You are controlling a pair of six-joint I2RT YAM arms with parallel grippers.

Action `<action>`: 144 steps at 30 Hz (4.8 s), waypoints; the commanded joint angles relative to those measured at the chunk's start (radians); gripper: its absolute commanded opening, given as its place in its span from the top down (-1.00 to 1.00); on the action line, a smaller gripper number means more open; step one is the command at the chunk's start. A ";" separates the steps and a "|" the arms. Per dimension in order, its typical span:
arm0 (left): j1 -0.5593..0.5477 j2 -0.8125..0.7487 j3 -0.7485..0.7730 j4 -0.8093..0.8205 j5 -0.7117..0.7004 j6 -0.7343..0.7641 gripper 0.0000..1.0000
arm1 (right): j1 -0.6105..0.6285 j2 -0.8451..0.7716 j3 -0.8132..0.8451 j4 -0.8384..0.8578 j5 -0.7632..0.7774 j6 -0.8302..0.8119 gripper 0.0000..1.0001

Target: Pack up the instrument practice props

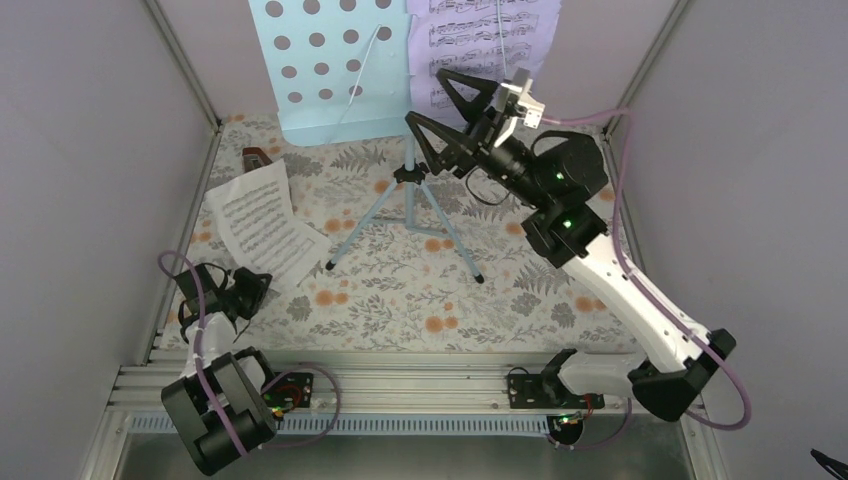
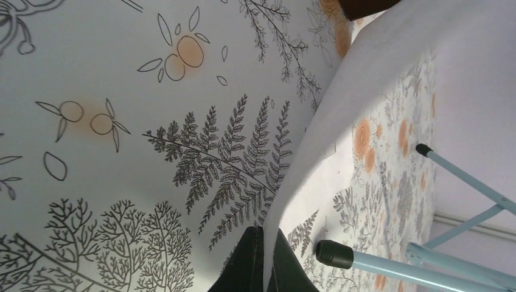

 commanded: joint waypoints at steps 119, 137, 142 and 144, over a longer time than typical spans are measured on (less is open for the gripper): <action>-1.334 0.473 1.968 -0.604 -0.336 0.423 -0.25 | -0.335 0.014 0.313 -0.667 0.165 -0.132 -0.08; -1.405 0.557 1.886 -0.474 -0.768 0.298 -0.12 | -0.335 0.037 0.309 -0.605 0.137 -0.145 0.18; -1.407 0.592 1.874 -0.460 -0.823 0.297 -0.11 | -0.335 0.034 0.306 -0.598 0.125 -0.140 0.18; -1.408 0.592 1.854 -0.443 -0.839 0.297 -0.10 | -0.335 0.034 0.305 -0.595 0.123 -0.142 0.18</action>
